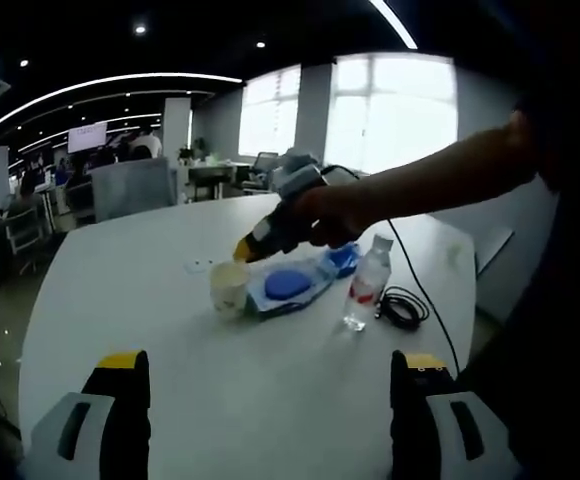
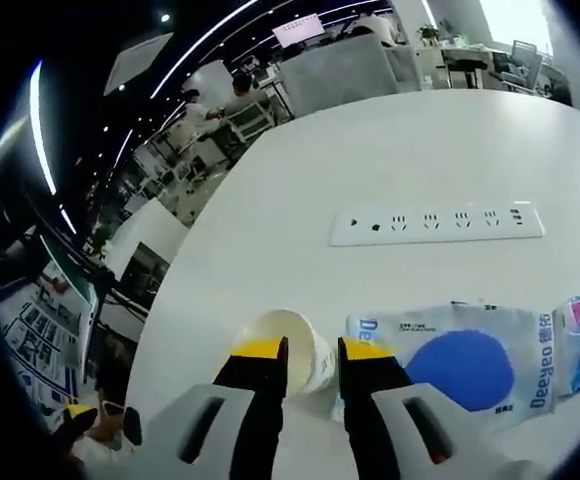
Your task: Arrange the tabletop items into an orderly group along one side of the table until the central work area is clear of visible clutter.
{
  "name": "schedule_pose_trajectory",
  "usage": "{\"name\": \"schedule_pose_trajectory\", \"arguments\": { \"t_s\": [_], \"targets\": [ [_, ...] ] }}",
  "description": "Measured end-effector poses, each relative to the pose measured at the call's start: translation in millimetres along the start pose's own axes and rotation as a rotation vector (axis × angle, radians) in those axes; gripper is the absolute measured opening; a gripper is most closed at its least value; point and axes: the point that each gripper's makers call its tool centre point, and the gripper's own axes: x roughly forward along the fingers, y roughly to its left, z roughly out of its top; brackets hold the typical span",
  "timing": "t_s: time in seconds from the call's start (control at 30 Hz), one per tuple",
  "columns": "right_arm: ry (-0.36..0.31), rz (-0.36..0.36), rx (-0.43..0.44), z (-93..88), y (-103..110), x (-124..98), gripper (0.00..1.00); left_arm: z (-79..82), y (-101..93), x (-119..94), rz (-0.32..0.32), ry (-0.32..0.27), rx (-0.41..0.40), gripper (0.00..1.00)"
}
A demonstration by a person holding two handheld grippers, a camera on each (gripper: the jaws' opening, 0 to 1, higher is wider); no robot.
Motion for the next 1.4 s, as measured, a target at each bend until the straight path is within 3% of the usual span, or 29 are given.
{"name": "schedule_pose_trajectory", "arguments": {
  "t_s": [0.43,0.63,0.77,0.9,1.4],
  "targets": [
    [-0.109,0.073,-0.038,18.9,11.5,-56.4,0.37,12.9,-11.7,7.7,0.022,-0.015,0.006,0.99],
    [-0.191,0.091,-0.046,29.8,1.6,-98.4,0.43,20.0,-23.4,12.8,0.022,-0.027,0.002,0.99],
    [-0.225,0.085,-0.054,34.2,-12.4,-115.1,0.49,23.8,-33.1,18.0,0.015,-0.029,0.01,0.98],
    [-0.262,0.071,-0.095,27.1,-26.9,-146.7,0.54,28.4,-41.7,22.1,0.009,-0.036,0.01,0.98],
    [-0.343,0.012,-0.195,-7.7,-86.8,-217.5,0.73,49.7,-87.8,50.0,-0.038,-0.062,0.034,0.93]
  ]
}}
